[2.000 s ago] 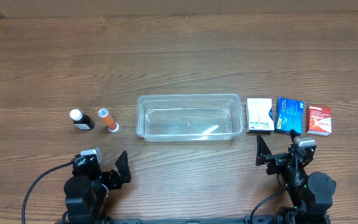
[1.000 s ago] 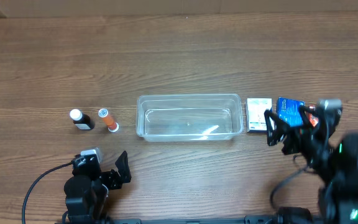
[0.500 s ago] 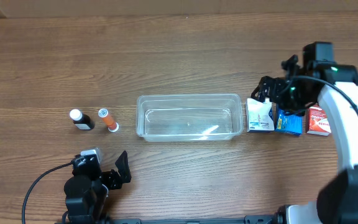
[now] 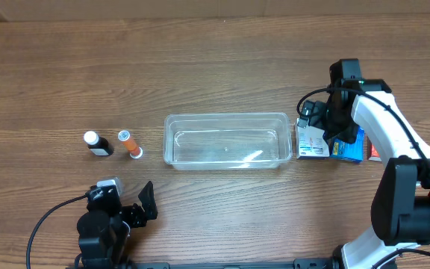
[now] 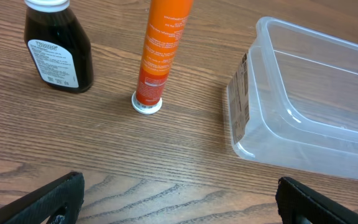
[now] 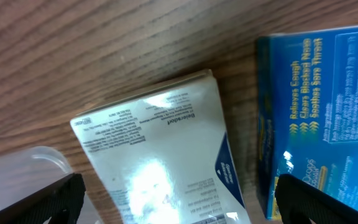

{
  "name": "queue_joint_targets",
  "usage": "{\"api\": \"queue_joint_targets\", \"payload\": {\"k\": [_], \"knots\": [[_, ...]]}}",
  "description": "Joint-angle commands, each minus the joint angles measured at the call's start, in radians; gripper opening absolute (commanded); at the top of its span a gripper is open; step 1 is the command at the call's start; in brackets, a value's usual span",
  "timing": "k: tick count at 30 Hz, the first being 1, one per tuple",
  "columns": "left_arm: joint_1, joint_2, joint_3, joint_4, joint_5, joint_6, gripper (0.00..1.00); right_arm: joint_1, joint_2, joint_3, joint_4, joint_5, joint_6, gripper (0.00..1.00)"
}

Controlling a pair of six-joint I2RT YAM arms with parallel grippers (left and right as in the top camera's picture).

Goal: Pack container
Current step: 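Reach the right gripper to the white box and grasp it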

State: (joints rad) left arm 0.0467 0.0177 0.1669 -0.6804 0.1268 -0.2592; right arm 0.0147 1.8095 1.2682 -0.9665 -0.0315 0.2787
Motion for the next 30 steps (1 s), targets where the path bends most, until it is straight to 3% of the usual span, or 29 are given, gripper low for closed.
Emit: {"api": "queue_joint_targets", "payload": {"k": [1, 6, 17, 24, 30], "knots": [[0.005, -0.009, -0.006, 0.004, -0.007, -0.010, 1.00, 0.003, 0.002, -0.062, 0.044, -0.053, -0.047, 1.00], [0.005, -0.009, -0.006, 0.004, -0.007, -0.010, 1.00, 0.003, 0.002, -0.091, 0.069, -0.077, -0.121, 1.00], [0.005, -0.009, -0.006, 0.004, -0.007, -0.010, 1.00, 0.005, 0.005, -0.153, 0.128, -0.052, -0.088, 0.99], [0.005, -0.009, -0.006, 0.004, -0.007, -0.010, 1.00, 0.005, 0.006, -0.142, 0.118, -0.011, -0.039, 0.73], [0.005, -0.009, -0.006, 0.004, -0.007, -0.010, 1.00, 0.005, -0.024, 0.055, -0.043, -0.011, -0.039, 0.59]]}}
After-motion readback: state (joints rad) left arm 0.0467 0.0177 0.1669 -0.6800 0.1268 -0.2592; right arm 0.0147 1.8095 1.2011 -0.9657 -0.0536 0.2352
